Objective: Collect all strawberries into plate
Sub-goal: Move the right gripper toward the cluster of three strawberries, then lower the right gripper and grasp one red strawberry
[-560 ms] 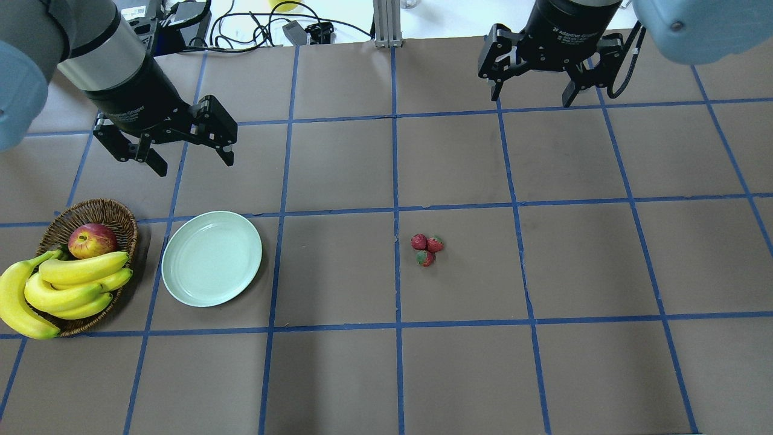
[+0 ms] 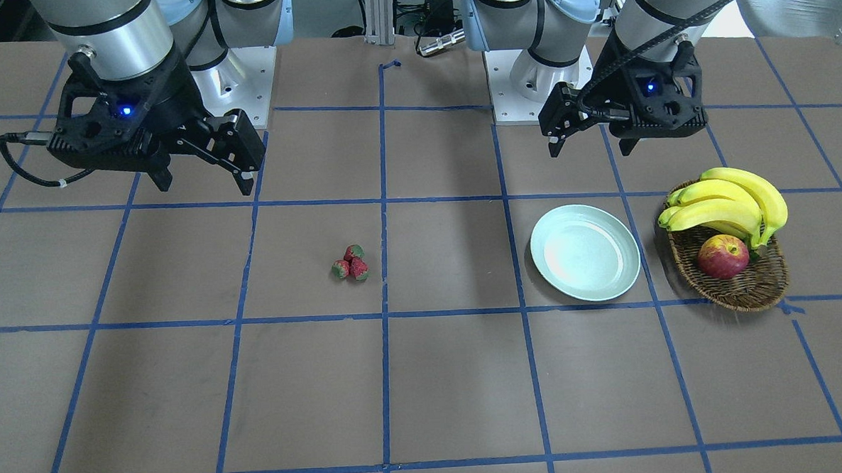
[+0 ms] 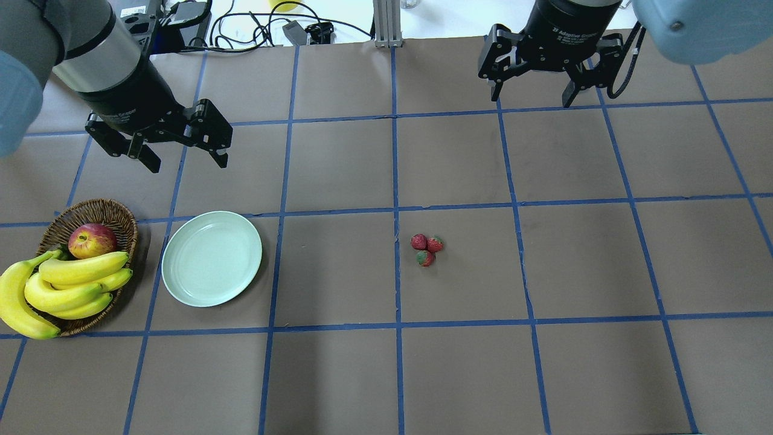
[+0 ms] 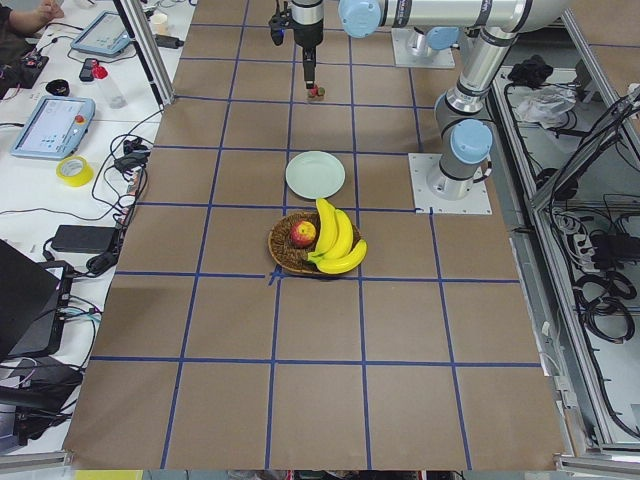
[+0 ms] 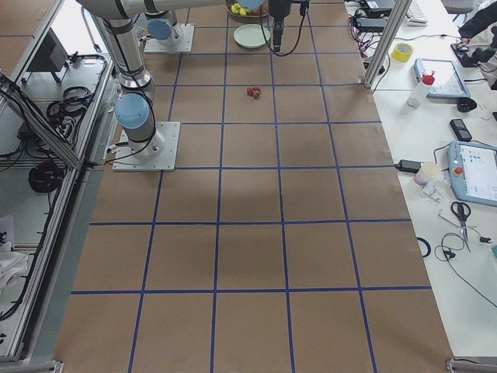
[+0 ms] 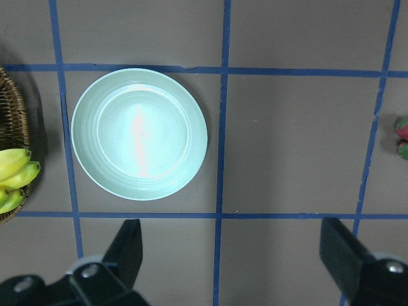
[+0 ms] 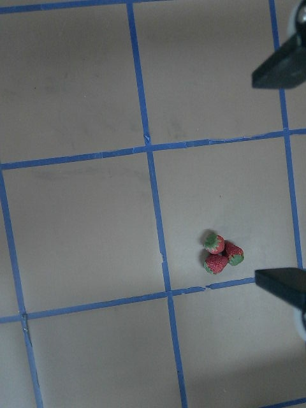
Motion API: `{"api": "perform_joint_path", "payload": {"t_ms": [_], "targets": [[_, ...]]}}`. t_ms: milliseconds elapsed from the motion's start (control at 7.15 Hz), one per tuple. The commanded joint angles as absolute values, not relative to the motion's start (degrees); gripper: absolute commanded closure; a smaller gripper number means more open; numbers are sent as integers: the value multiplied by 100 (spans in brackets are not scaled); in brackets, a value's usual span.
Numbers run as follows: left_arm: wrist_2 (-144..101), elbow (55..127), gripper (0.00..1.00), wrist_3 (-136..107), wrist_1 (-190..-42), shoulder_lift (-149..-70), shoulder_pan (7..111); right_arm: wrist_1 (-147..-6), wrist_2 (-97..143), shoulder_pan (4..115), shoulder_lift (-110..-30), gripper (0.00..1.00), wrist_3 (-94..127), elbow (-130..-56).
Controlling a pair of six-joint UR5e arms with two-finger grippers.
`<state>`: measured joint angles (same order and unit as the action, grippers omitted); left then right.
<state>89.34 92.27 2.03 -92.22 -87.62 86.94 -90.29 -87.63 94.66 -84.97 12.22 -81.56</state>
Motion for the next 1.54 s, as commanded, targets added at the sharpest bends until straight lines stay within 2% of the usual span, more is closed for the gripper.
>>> {"api": "perform_joint_path", "payload": {"t_ms": [0, 420, 560, 979, 1399], "targets": [[8912, 9255, 0, 229, -9168, -8754, 8657, -9018, -8763, 9466, -8499, 0, 1222, -8156], [8938, 9246, 0, 229, -9167, -8666, 8683, -9000, -8693, 9571, -8394, 0, 1336, -8261], [8921, 9229, 0, 220, -9158, -8657, 8684, -9087, -8675, 9676, -8333, 0, 1545, -8653], [8912, 9246, 0, 193, -9141, -8657, 8658, -11182, -8666, 10106, -7868, 0, 2484, -10244], [8869, 9272, 0, 185, -9026, -8727, 8657, -12423, -8308, 10589, -7201, 0, 2322, -10520]]}}
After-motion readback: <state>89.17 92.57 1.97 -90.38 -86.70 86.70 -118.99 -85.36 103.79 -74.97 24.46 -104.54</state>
